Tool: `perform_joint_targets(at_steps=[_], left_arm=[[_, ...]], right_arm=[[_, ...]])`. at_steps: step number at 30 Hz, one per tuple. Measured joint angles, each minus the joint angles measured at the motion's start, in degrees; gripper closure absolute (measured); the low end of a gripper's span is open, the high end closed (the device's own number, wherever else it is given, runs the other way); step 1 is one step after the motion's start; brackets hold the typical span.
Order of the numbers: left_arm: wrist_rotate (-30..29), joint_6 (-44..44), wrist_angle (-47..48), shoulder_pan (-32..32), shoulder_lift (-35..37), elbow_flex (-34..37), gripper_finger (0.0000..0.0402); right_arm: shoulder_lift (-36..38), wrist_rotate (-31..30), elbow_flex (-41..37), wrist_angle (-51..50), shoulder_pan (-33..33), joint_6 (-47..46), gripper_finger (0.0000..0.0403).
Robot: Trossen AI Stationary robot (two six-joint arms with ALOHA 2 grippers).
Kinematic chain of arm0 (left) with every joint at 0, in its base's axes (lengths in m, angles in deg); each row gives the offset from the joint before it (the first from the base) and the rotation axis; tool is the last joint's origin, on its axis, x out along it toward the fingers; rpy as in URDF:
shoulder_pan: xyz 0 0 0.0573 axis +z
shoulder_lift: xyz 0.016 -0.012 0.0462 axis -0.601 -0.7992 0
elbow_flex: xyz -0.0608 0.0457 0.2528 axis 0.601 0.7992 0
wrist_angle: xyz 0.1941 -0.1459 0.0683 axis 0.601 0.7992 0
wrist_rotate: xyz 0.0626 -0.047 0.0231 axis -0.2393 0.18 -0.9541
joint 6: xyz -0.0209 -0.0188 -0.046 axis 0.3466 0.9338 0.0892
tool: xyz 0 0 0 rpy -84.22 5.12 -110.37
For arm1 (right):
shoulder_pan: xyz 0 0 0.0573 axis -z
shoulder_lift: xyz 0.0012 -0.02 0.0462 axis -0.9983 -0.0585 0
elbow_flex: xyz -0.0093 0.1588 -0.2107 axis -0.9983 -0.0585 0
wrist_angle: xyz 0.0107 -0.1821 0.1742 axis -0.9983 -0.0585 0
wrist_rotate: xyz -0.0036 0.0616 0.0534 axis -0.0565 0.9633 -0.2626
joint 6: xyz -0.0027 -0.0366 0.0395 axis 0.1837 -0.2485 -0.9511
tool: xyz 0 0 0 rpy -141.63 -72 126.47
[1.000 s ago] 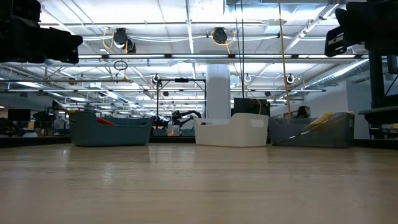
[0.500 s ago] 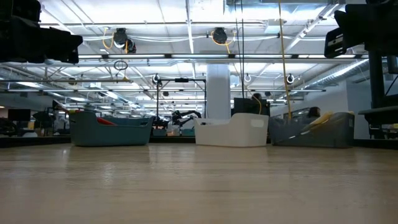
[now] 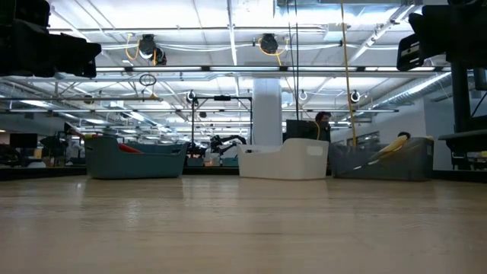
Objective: Pick & Place Kitchen Items
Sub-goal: Return to Home Position
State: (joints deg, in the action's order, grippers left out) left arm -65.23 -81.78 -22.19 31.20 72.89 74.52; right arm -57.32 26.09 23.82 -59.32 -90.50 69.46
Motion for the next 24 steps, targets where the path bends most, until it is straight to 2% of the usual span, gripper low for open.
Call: perform_joint_targets(at_steps=[4,8,14,19,24], left_arm=[[0.0,-0.2,0.0,0.0,0.0,0.0,0.0279],[0.0,0.0,0.0,0.0,0.0,0.0,0.0279],[0.0,-0.2,0.0,0.0,0.0,0.0,0.0279],[0.0,-0.2,0.0,0.0,0.0,0.0,0.0279],[0.0,0.0,0.0,0.0,0.0,0.0,0.0279]], right_arm=[[0.0,-1.9,0.0,-1.9,0.0,-0.1,0.0332],[0.0,-11.5,0.0,-4.8,0.0,-0.9,0.0332],[0.8,-13.2,0.0,-6.3,0.0,-1.3,0.0332],[2.1,-25.1,0.0,-12.3,0.0,-3.3,0.0332],[2.4,-24.0,0.0,-11.9,0.0,-2.4,0.0332]])
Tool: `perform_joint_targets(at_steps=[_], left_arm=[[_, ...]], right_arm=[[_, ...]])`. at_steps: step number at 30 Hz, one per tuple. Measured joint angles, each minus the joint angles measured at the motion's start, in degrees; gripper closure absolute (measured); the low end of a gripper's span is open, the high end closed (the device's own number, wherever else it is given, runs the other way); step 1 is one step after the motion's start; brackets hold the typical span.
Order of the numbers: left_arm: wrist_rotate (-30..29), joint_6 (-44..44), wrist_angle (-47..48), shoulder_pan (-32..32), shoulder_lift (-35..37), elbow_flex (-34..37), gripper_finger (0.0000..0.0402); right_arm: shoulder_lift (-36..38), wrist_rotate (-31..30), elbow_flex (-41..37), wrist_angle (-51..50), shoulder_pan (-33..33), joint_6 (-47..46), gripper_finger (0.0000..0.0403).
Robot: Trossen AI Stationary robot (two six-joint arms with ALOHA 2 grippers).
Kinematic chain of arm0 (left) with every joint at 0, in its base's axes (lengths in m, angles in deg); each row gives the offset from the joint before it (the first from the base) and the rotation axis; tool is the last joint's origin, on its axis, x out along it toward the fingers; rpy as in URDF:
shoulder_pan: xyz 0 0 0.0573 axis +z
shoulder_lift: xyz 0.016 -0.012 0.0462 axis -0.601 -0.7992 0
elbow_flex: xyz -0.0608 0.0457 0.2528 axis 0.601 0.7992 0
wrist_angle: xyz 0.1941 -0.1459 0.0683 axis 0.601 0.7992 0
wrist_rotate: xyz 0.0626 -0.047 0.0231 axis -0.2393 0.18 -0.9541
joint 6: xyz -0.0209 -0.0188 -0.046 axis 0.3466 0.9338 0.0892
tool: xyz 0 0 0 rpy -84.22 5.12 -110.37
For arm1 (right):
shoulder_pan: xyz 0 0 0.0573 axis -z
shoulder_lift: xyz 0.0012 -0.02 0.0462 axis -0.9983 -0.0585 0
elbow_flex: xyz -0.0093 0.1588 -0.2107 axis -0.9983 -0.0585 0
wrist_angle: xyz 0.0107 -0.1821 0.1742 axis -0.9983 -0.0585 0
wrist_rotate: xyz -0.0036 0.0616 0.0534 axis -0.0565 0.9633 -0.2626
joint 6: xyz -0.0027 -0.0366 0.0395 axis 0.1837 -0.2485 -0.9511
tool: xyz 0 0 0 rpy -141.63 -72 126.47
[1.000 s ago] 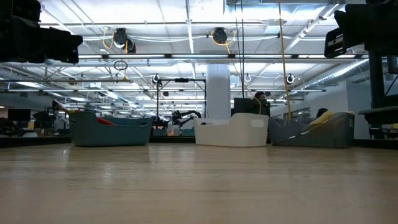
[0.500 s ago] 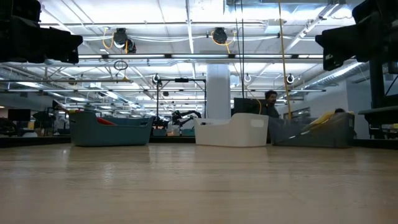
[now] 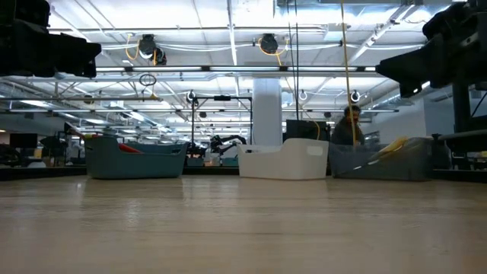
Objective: Pick & Place Kitchen Items
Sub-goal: Return to Home Position
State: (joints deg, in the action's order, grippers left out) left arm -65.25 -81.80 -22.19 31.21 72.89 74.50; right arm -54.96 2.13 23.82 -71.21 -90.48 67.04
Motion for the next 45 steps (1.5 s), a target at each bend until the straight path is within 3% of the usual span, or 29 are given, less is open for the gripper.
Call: perform_joint_targets(at_steps=[45], left_arm=[[0.0,-0.2,0.0,0.0,0.0,0.0,0.0279]], right_arm=[[0.0,-1.3,0.0,0.4,0.0,-0.7,0.0332]])
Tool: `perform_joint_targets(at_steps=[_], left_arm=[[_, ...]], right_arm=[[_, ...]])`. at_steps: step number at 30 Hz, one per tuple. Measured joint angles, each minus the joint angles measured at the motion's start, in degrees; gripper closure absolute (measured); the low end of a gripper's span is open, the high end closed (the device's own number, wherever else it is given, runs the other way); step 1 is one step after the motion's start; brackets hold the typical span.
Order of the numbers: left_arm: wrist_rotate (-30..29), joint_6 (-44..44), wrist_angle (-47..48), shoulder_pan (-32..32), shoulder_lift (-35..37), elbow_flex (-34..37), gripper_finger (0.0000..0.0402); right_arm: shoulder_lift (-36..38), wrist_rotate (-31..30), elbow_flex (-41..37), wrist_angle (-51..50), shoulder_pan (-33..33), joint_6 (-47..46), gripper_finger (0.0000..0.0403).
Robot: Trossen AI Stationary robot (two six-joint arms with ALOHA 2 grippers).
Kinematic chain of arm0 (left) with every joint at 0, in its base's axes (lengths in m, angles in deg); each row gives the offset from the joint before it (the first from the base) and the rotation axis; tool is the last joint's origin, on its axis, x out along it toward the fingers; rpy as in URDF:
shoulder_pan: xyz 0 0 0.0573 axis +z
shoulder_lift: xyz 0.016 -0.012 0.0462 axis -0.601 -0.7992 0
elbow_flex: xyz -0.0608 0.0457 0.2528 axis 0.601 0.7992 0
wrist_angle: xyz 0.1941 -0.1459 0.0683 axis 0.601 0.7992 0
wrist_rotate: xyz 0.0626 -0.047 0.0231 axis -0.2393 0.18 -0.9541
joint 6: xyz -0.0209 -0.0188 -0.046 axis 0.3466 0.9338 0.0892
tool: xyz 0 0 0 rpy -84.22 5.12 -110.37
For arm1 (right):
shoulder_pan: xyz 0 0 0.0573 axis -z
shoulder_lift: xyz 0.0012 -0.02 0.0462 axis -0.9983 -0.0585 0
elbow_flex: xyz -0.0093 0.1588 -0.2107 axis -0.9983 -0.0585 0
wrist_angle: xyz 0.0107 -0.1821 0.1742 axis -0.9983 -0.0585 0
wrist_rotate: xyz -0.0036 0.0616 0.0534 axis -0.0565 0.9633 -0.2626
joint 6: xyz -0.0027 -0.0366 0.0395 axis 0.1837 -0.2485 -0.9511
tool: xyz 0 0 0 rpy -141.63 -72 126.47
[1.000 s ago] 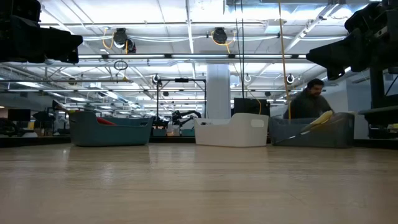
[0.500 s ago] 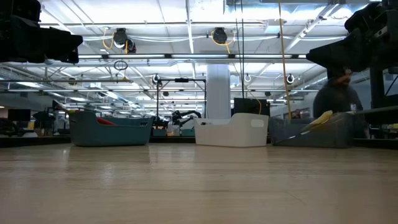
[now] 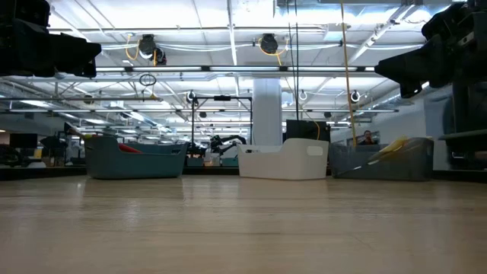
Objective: Pick & Place Kitchen Items
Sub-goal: Return to Home Position
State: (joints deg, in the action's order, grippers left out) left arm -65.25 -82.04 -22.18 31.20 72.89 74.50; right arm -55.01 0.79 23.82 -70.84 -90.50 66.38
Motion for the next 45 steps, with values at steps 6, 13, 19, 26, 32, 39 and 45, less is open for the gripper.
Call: perform_joint_targets(at_steps=[6,13,19,26,32,39,45], left_arm=[[0.0,0.0,0.0,0.0,0.0,0.0,0.0279],[0.0,0.0,0.0,0.0,0.0,0.0,0.0279],[0.0,0.0,0.0,0.0,0.0,0.0,0.0279],[0.0,0.0,0.0,0.0,0.0,0.0,0.0279],[0.0,0.0,0.0,0.0,0.0,0.0,0.0279],[0.0,0.8,0.0,0.0,0.0,0.0,0.0279],[0.0,1.3,0.0,0.0,0.0,0.0,0.0279]], right_arm=[[0.0,0.0,0.0,0.0,0.0,0.0,0.0332],[0.0,0.0,0.0,0.0,0.0,0.0,0.0332],[0.0,0.0,0.0,0.0,0.0,0.0,0.0332],[0.0,0.0,0.0,0.0,0.0,0.0,0.0332],[0.0,0.0,0.0,0.0,0.0,0.0,0.0332],[0.0,0.0,0.0,0.0,0.0,0.0,0.0332],[0.0,0.0,0.0,0.0,0.0,0.0,0.0332]])
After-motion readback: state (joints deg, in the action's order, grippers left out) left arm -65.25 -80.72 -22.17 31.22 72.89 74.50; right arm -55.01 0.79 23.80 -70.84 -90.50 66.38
